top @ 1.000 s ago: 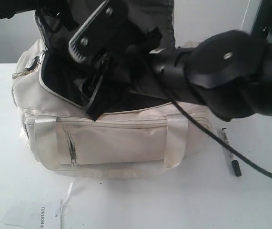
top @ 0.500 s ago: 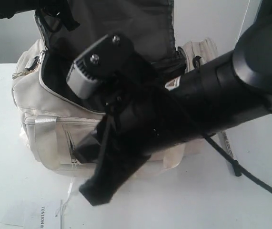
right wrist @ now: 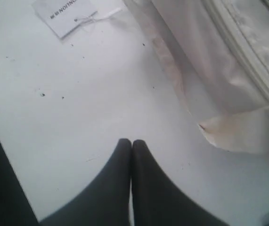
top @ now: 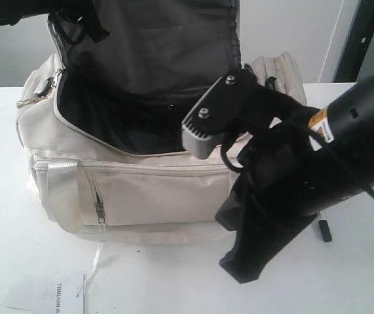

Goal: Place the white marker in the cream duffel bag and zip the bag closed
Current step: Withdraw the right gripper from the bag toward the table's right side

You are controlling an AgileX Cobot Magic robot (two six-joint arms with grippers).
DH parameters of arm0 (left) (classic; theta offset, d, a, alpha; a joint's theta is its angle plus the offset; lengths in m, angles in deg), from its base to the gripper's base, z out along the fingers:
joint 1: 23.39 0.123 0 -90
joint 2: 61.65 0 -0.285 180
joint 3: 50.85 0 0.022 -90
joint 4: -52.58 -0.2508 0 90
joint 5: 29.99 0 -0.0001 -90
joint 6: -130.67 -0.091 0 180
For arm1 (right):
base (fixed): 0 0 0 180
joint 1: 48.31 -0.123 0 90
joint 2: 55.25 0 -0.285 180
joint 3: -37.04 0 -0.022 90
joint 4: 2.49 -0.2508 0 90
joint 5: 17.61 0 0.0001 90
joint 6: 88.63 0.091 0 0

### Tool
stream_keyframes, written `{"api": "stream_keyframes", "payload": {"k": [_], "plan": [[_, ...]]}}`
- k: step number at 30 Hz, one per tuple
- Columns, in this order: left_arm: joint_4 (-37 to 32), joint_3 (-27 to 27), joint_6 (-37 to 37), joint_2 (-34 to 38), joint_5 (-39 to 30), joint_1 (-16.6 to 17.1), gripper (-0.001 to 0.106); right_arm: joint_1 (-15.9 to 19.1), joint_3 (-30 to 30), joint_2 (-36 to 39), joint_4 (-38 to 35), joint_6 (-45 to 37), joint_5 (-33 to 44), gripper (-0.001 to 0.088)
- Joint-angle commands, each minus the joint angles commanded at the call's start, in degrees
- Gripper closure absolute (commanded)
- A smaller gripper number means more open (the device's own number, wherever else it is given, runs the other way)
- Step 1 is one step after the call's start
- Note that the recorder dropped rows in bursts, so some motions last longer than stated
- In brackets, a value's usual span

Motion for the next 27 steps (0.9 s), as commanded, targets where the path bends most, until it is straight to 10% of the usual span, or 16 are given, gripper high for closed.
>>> {"api": "stream_keyframes", "payload": {"k": [27], "plan": [[-0.22,0.0,0.0,0.0,0.0,0.0,0.092,32.29,0.0,4.09,-0.57,0.48,6.11,0.0868]]}}
